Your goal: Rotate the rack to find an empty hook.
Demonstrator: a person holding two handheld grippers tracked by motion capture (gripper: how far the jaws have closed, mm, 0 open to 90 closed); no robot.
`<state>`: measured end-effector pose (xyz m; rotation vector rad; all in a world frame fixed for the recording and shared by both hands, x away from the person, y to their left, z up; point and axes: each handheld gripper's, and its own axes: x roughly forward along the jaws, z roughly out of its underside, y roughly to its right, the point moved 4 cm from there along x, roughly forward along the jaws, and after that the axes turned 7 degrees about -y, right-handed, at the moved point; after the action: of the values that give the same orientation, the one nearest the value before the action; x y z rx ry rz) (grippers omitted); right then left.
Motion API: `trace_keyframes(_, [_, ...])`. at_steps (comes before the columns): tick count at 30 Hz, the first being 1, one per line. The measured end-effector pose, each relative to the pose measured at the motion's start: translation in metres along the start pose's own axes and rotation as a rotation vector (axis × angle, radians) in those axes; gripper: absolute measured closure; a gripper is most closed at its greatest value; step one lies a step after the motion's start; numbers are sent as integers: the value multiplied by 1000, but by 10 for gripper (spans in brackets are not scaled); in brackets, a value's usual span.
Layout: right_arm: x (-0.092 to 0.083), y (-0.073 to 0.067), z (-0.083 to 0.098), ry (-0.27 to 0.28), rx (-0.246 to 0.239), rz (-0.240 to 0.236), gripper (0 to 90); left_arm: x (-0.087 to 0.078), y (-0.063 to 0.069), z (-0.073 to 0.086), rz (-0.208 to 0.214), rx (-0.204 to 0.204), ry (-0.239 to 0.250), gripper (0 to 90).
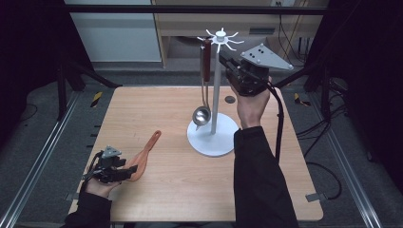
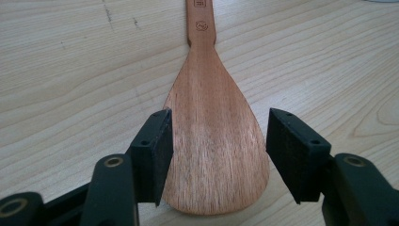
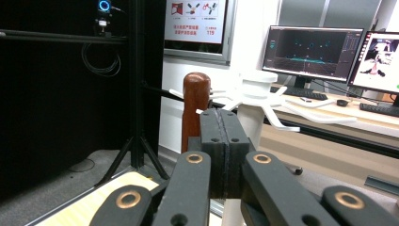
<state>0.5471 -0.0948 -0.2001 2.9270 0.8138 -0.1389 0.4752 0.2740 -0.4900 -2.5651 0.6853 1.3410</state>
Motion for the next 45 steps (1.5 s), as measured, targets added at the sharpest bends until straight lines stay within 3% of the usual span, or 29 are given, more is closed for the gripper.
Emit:
trace_keyframes(18, [10,-7,-1,-12,-6,-5,900,0,0,0,-1,1,2,415])
trace_keyframes(24, [1,-7,6,-8,-2,-18,900,-1,0,0,-2,-1,3,414])
trace_keyframes(28, [-11,-5,30,-50,4,-20,870,0,1,-1,-5,1,5,413])
trace_keyframes(34, [-23,-3,85,-156,-3,-26,758,1,2,-1,-9,5,0,412])
trace_keyframes(41, [-32,8,157,-283,50,-24,580,0,2,-2,-9,4,4,409])
trace_keyframes(45, [-38,15,188,-346,65,-7,485,-2,2,-4,-9,0,19,408])
